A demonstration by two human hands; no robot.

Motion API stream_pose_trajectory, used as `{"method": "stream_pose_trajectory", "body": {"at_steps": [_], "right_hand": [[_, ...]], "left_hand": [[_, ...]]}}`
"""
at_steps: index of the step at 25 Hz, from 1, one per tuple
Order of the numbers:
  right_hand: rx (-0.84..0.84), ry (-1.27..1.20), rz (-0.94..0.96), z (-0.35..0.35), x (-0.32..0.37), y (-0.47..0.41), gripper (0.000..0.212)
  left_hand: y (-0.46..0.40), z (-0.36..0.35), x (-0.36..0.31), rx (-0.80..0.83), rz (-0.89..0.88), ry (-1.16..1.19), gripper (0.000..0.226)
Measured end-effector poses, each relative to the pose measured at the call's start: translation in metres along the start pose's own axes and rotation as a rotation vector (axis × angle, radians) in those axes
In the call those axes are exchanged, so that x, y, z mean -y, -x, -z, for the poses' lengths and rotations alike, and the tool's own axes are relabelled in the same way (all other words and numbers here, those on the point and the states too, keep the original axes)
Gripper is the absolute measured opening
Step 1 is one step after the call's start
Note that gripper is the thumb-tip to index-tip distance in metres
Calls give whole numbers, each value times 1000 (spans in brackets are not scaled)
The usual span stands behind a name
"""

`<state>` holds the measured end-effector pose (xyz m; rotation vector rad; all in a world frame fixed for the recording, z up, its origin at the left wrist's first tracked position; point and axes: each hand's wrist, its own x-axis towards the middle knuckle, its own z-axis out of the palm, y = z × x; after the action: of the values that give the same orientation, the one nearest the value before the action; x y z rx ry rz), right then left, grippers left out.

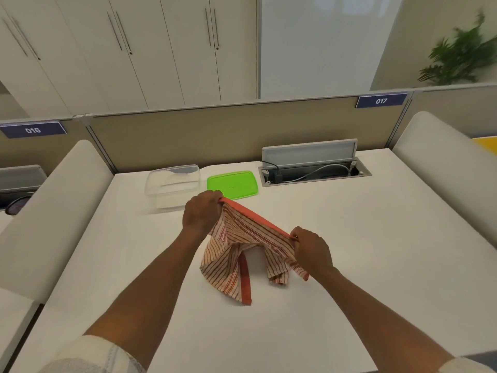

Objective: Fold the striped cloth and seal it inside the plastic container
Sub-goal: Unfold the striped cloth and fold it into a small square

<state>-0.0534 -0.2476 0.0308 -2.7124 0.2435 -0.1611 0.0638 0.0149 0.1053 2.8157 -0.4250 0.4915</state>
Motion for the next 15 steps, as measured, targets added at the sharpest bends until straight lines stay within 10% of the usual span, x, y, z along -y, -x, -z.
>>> {"method": "stream_pose_trajectory", "body": {"at_steps": [15], "right_hand": [[-427,53,16,142,-9,-110,9]], "left_hand": [[-74,74,22,-205,121,-7,23]]}}
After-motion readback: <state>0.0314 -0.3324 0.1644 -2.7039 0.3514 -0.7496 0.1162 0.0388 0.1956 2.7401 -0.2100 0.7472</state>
